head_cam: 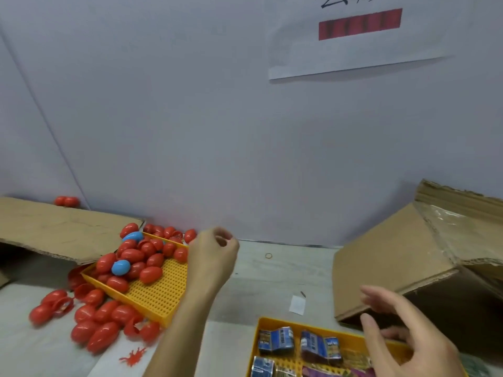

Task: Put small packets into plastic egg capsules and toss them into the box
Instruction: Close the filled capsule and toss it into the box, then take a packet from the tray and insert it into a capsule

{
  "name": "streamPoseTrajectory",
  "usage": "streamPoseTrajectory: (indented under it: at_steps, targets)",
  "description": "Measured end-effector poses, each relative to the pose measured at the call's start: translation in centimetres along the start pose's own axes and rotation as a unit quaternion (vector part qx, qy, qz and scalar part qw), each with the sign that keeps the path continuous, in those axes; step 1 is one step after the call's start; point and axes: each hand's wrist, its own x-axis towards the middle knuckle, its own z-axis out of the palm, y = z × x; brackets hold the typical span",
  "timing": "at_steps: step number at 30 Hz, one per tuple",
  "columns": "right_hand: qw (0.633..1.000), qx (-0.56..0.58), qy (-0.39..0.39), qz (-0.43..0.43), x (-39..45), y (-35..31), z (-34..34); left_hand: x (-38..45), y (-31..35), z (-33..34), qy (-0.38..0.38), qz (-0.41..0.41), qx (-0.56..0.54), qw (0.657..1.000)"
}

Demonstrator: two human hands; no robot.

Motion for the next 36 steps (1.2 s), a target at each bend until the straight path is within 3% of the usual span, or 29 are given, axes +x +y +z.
streamPoseTrajectory:
  at_steps: [3, 7, 16, 23, 31, 36]
  targets:
    - [1.000, -0.008, -0.005, 0.013, 0.2, 0.5, 0.4, 2.0, -6.3, -3.0, 0.108, -0.052, 0.137, 0.983]
    - [1.000, -0.021, -0.012, 0.001, 0.2, 1.2, 0.7, 3.2, -9.9, -4.9, 0.139, -0.107, 0.229, 0.957]
    - [0.994, -0.005, -0.092, 0.059, 1.2, 1.9, 0.2, 4.0, -10.5, -5.0, 0.093, -0.126, 0.202, 0.967]
    - [0.997, -0.070, -0.025, 0.002, 0.6, 0.7, 0.8, 3.8, -9.0, -5.1, 0.045, -0.133, 0.227, 0.964]
    - [0.996, -0.085, -0.029, -0.004, 1.0, 0.5, 0.8, 2.3, -2.6, -4.2, 0.076, 0.019, 0.161, 0.984]
    - [0.994, -0.085, -0.067, -0.020, 1.1, 0.8, 0.1, -0.2, 1.5, -2.2, 0.028, 0.103, 0.084, 0.991]
